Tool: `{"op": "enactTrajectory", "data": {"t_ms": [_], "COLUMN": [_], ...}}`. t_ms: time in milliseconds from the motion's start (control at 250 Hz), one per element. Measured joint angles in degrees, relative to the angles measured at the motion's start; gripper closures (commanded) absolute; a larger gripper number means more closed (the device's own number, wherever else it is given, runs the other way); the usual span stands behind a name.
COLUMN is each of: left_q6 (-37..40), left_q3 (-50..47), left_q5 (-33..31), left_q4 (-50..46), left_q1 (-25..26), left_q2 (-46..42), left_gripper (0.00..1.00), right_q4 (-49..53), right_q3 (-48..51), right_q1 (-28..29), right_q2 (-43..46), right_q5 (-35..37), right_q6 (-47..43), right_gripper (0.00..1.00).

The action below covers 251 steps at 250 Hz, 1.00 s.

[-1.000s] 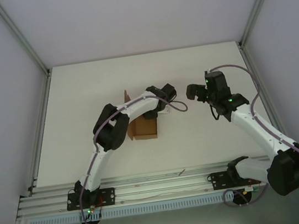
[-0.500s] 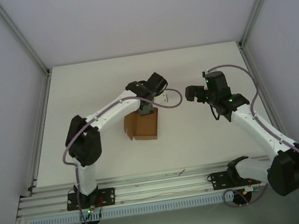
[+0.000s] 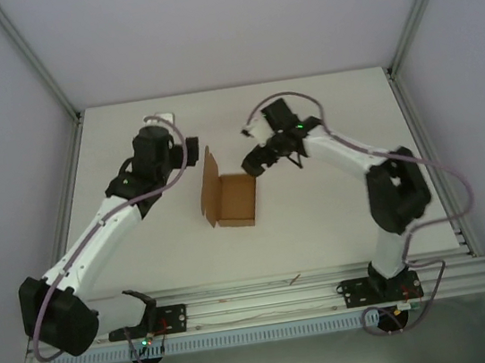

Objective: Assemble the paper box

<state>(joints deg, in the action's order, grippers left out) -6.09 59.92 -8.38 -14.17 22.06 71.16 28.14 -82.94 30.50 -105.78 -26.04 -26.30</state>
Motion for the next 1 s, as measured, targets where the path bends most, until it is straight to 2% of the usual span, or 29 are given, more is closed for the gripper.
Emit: {"op": "enactTrajectory", "data": {"t_ms": [124,280,444,536,624,739,831,1003], "left_q6": [-9.18,-15.15,-17.09,-17.73,-17.99,-18.05,-17.88,-15.78], "left_q3": [-3.63,-5.03,-5.03,-5.03,-5.03,-5.2,-5.25,-5.22], "left_q5": [0.09,-1.27,-3.04,-4.11,-4.52,-4.52,-4.26,-0.57], "left_q4": [-1.29,-3.13,-4.35,-4.48,-4.44,-4.37,-3.96,-1.57], "left_q1": [-0.44,-0.7,-0.72,-0.74,-0.74,-0.74,-0.74,-0.74], "left_q2": [-0.79,-1.7,-2.93,-3.87,-4.46,-4.37,-3.82,-0.15], "left_gripper": [0.0,0.0,0.0,0.0,0.0,0.0,0.0,0.0], "right_q4": [4.57,8.76,8.79,6.34,3.56,3.13,4.24,4.24], "right_q3": [-7.37,-13.49,-14.29,-11.93,-7.45,-1.7,0.7,6.49], "right_q1": [3.04,4.87,5.35,5.46,5.9,7.91,9.55,10.62], "right_q2": [-9.81,-17.4,-18.43,-17.57,-15.04,-10.16,-7.34,-3.45], "right_q5": [0.96,2.29,6.82,9.77,14.21,26.56,33.24,35.3], "right_q6": [-5.68,-7.37,-4.24,0.0,6.51,21.77,34.07,49.2], "right_gripper": [0.22,0.64,0.83,0.88,0.86,0.86,0.85,0.85]}}
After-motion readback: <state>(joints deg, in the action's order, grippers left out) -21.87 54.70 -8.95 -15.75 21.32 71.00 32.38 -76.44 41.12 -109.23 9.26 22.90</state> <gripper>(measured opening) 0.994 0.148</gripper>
